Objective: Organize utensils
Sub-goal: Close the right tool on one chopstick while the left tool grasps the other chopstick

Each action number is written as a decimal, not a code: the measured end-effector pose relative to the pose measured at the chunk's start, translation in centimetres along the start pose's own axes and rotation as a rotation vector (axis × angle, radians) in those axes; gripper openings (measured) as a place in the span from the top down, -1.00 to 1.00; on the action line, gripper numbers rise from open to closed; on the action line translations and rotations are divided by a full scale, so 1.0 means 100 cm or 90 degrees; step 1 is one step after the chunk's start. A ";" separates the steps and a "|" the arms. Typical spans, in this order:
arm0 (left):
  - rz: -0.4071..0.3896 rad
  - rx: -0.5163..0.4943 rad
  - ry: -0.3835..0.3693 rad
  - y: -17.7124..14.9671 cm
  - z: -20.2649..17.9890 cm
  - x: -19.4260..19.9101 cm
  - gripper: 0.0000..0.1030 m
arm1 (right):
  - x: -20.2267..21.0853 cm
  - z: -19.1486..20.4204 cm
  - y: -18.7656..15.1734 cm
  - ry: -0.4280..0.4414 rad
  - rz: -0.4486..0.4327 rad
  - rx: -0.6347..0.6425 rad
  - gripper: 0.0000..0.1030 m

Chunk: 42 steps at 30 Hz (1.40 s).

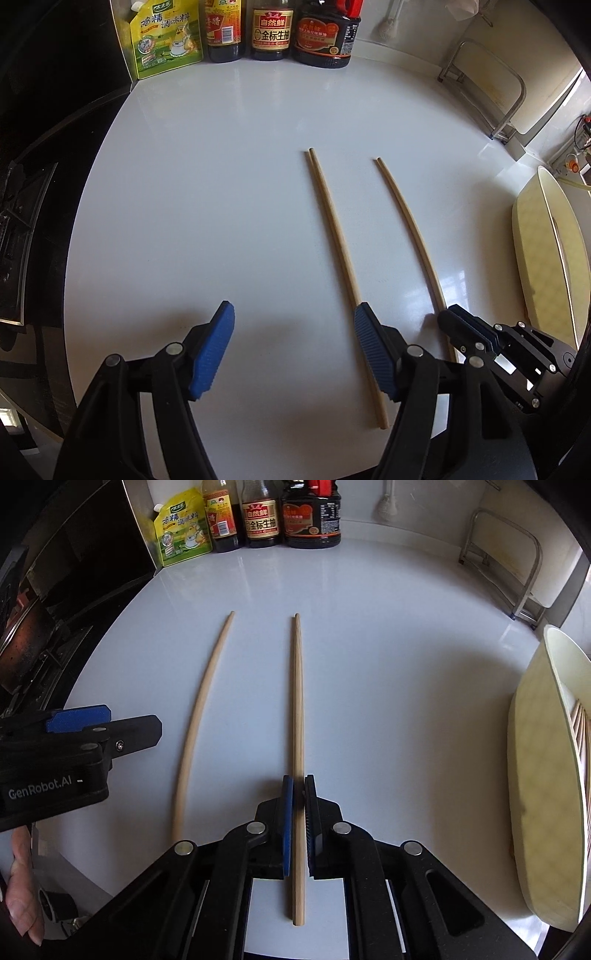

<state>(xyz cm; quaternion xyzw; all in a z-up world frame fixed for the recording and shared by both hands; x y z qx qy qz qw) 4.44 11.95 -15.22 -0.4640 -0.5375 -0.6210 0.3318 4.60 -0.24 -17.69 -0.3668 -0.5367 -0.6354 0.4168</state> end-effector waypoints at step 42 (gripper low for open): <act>0.011 -0.068 -0.021 0.011 -0.044 0.009 0.86 | 0.023 -0.024 0.007 0.046 -0.007 -0.057 0.89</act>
Point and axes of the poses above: each gripper's, at about its wrist camera, not at the fingertips, and x roughly against the way its jaws point, z to its left, y to its top, the point moved 5 cm from there along -x, roughly the way its jaws point, and after that the axes turned 14 degrees about -x, right-handed, at the moved point
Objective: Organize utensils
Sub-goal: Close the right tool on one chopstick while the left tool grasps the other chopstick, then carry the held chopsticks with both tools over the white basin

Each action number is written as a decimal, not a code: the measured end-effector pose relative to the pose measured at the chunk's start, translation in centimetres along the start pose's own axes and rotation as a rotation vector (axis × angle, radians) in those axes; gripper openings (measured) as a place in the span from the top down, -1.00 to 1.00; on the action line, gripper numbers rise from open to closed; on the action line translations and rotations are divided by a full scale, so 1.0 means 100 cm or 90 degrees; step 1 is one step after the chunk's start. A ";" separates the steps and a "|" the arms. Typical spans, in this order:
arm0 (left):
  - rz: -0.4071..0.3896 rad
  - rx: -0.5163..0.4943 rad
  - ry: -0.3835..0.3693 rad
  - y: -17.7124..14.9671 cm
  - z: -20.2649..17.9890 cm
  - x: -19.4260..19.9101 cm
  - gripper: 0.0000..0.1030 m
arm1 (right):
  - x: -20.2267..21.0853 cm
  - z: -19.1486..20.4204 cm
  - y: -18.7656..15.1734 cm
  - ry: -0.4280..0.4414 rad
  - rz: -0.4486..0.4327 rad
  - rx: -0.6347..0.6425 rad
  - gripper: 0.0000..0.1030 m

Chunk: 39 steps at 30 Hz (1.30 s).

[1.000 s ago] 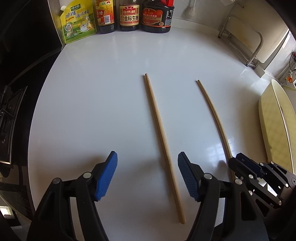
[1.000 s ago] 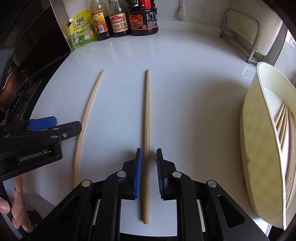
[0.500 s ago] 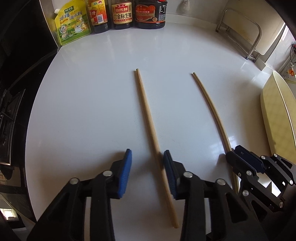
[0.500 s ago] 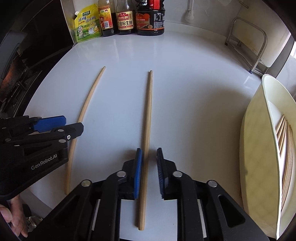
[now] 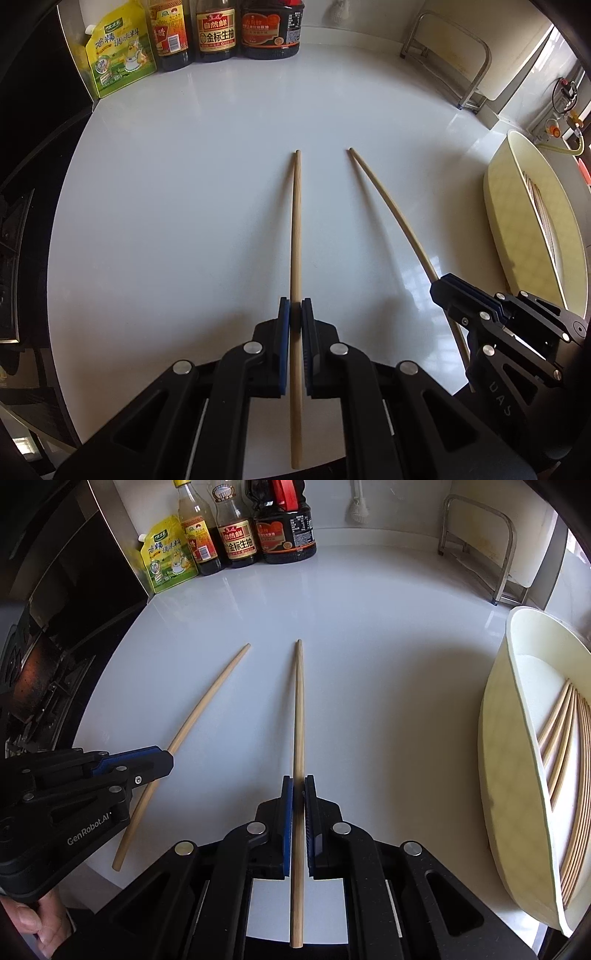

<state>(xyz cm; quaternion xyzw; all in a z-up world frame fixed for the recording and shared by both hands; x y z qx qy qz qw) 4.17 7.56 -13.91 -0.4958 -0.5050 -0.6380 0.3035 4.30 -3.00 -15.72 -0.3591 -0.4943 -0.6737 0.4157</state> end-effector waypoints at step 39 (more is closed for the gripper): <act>-0.011 -0.063 0.041 0.017 0.004 -0.035 0.47 | -0.014 -0.029 0.012 -0.074 0.005 -0.023 0.67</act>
Point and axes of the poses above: each gripper's, at about its wrist camera, not at the fingertips, and x roughly against the way its jaws point, z to its left, y to its top, the point moved 5 cm from there along -x, roughly the way its jaws point, and after that the axes turned 14 degrees about -x, right-handed, at the moved point
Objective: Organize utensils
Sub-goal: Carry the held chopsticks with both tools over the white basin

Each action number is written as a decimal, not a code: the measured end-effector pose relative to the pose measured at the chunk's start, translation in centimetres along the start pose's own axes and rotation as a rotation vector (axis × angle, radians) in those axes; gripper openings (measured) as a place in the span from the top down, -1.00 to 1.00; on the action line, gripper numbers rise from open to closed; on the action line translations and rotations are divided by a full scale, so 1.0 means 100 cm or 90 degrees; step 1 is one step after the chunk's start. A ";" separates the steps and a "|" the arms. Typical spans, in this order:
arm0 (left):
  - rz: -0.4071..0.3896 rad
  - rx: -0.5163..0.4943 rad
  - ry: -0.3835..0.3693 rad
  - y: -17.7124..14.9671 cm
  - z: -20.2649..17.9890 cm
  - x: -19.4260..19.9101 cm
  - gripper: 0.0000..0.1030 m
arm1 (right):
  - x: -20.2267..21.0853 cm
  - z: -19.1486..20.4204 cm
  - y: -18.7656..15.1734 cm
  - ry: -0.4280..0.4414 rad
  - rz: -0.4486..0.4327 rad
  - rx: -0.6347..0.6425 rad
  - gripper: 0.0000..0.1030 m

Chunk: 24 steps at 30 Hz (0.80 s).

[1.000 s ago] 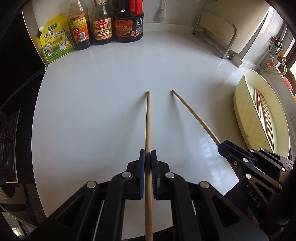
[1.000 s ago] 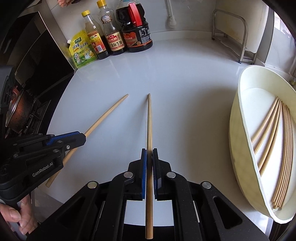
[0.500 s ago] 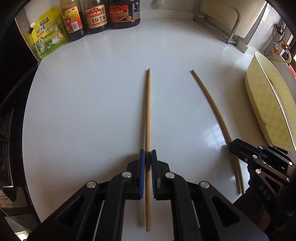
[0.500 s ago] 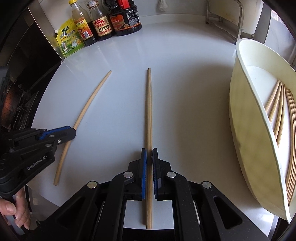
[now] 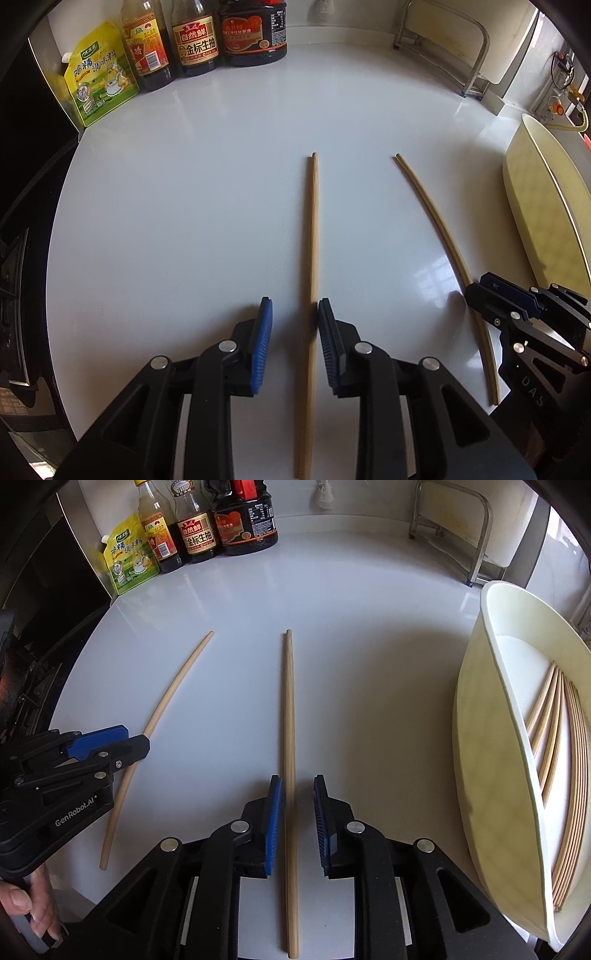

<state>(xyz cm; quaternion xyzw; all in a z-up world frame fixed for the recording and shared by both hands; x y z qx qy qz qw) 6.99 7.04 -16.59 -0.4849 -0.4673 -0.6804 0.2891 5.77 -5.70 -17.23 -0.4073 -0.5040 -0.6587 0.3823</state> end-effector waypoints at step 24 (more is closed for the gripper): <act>-0.025 0.002 -0.046 0.010 0.000 0.045 0.86 | 0.041 0.010 0.008 0.073 -0.023 -0.027 0.89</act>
Point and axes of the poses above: each gripper's, at about its wrist camera, not at the fingertips, and x roughly against the way its jaws point, z to its left, y to its top, the point moved 5 cm from there along -x, roughly the way its jaws point, and after that the axes turned 14 degrees about -x, right-handed, at the moved point
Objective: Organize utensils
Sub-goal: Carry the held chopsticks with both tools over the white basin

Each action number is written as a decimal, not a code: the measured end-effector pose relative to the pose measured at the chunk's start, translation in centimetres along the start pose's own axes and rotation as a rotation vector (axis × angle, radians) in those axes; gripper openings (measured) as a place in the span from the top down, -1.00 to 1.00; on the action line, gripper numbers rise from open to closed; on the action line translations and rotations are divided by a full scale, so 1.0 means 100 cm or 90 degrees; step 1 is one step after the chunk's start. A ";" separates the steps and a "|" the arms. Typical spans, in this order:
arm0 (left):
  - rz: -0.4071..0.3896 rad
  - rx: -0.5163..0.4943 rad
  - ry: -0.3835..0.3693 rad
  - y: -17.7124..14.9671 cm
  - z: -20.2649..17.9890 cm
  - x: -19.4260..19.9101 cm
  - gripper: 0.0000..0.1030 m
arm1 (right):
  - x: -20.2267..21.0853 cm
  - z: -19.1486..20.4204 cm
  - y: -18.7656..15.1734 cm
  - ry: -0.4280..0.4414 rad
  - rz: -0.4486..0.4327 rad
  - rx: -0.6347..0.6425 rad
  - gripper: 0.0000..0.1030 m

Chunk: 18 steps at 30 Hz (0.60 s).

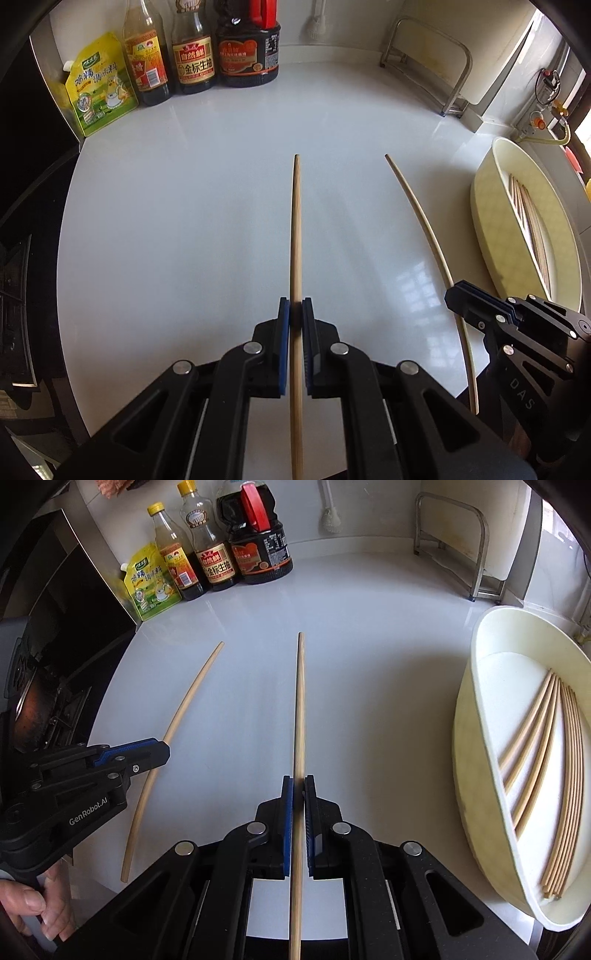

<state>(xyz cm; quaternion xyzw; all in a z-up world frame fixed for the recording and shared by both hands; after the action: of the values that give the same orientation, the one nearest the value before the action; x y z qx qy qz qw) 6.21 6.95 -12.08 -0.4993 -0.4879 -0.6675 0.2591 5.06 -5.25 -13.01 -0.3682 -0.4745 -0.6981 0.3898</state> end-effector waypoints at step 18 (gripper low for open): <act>-0.139 -0.214 -0.081 0.103 -0.142 0.055 0.86 | 0.124 -0.121 0.038 -0.067 -0.172 -0.164 0.88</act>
<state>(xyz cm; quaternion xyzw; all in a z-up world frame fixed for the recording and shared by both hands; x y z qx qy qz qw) 6.89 -9.19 -3.40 -0.5206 -0.4366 -0.7307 0.0670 1.45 -20.05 -3.96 -0.3840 -0.4462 -0.7789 0.2164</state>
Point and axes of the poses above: each gripper's, at about its wrist camera, not at the fingertips, and x roughly against the way its jaws point, z to its left, y to its top, the point moved 5 cm from there along -x, roughly the way its jaws point, and after that the axes turned 14 degrees about -x, right-handed, at the moved point
